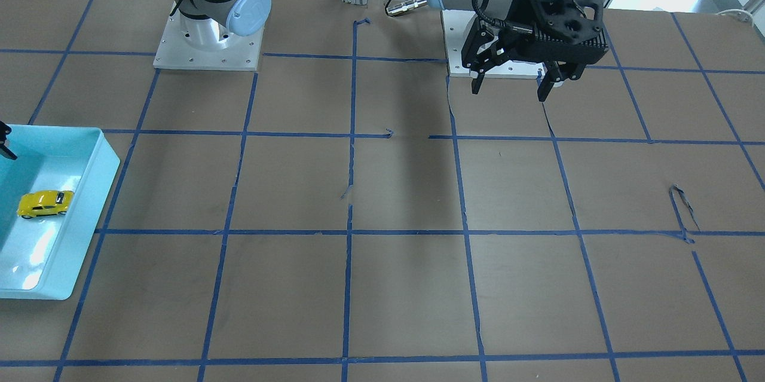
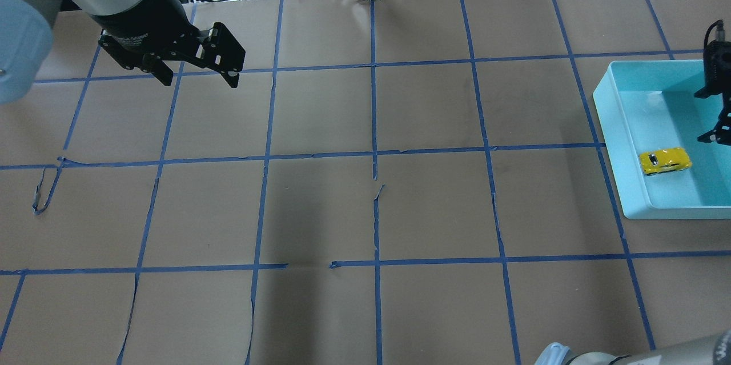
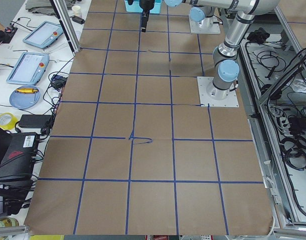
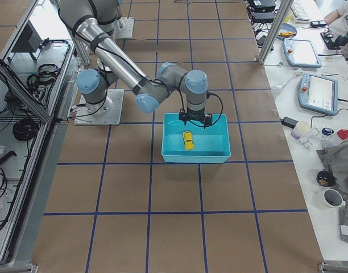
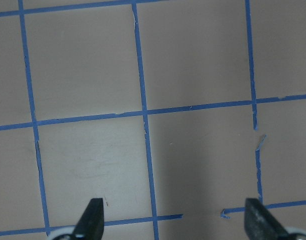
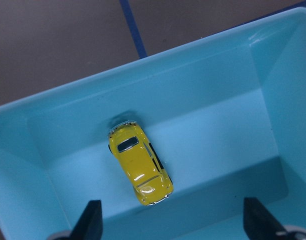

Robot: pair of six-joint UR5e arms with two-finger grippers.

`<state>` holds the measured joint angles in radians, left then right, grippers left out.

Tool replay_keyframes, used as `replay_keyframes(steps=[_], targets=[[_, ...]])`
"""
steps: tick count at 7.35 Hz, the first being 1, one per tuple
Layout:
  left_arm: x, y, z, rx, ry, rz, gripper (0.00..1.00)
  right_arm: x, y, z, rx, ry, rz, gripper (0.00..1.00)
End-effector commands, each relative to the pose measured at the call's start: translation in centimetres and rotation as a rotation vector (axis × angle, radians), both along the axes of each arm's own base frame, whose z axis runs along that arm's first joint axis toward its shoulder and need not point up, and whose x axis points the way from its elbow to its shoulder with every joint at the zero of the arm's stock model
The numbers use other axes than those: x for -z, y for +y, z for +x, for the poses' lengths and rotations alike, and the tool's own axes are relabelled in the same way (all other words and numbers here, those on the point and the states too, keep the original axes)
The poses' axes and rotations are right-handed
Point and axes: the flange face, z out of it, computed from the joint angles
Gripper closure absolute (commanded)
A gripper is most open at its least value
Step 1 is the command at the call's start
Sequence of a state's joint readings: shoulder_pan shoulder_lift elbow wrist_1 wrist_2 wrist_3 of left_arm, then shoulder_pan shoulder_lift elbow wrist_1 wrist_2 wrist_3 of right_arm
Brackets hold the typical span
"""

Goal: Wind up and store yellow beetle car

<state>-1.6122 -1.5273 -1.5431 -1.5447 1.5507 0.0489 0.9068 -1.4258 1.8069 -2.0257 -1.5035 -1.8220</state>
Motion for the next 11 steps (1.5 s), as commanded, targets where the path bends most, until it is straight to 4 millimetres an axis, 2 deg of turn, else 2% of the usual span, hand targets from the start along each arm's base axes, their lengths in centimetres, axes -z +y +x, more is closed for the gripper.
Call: replay_keyframes(steps=[1,2,3,4,5,8,10,11], targets=[[0.0,0.0,0.0,0.0,0.001,0.001,0.0,-5.5,3.3,2.8,0.454,-0.052,0.046,0.0],[0.0,0.0,0.0,0.0,0.0,-0.001,0.0,-6.6,3.8,5.6,0.733,-0.069,0.088,0.0],[0.0,0.0,0.0,0.0,0.0,-0.001,0.0,-7.3,3.9,9.3,0.932,-0.053,0.12,0.0],[0.0,0.0,0.0,-0.001,0.0,-0.001,0.0,-7.6,3.4,13.3,1.03,-0.052,0.132,0.0],[0.0,0.0,0.0,-0.001,0.0,-0.001,0.0,-9.2,2.7,16.7,1.03,-0.052,0.097,0.0],[0.0,0.0,0.0,0.0,0.0,0.001,0.0,-11.6,1.9,26.0,1.171,-0.073,0.063,0.0],[-0.1,0.1,0.0,0.002,-0.002,-0.001,0.0,-12.0,1.8,30.6,1.261,-0.072,0.083,0.0],[-0.1,0.1,0.0,0.002,0.0,-0.001,0.0,-12.8,2.1,32.2,1.244,-0.082,0.07,0.0]])
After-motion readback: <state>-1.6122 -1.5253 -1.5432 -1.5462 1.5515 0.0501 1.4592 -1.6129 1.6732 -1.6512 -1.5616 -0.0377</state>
